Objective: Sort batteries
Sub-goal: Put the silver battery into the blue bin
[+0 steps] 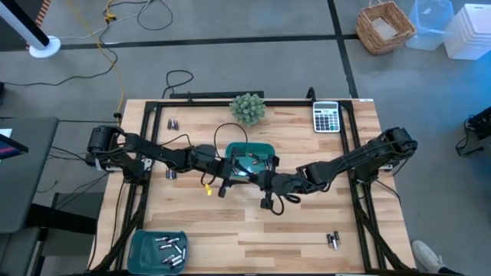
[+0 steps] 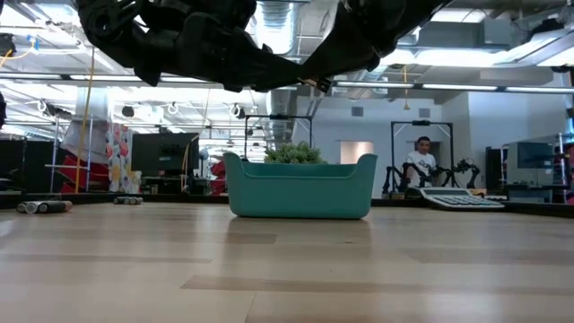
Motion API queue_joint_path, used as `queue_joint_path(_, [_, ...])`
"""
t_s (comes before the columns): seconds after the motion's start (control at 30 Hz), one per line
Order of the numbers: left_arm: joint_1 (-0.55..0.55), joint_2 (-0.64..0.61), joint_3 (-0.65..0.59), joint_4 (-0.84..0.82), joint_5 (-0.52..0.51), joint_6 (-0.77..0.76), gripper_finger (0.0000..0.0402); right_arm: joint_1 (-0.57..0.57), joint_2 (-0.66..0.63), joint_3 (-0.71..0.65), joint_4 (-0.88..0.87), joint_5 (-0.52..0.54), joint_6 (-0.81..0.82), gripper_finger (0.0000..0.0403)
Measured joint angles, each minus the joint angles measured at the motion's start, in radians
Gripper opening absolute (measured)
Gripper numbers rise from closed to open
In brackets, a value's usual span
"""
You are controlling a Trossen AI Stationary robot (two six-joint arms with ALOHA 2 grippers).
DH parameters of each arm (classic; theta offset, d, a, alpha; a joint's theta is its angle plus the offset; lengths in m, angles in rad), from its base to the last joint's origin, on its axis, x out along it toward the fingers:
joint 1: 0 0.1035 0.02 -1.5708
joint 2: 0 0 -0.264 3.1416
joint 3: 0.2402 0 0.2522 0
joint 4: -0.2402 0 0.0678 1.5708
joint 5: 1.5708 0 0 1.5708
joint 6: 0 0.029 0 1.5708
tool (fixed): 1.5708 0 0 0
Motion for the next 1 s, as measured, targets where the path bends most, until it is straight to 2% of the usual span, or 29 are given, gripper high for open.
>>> queue_joint_path(0.2, [0.000,0.000,0.000,0.000,-0.001,0.000,0.0105,0.001,0.000,0.000,-0.012,0.000,0.018,0.0027])
queue_joint_path(0.37, [0.000,0.000,0.000,-0.004,-0.001,0.000,0.0097,0.001,0.000,0.000,-0.012,0.000,0.022,0.0027])
queue_joint_path(0.8, [0.001,0.000,0.000,-0.001,0.006,-0.013,0.0096,0.014,0.000,0.001,-0.041,0.004,0.057,0.0027])
queue_joint_path(1.0, [0.001,-0.002,0.000,-0.020,0.040,-0.015,0.0129,0.015,0.000,0.001,-0.059,0.003,0.061,0.0027])
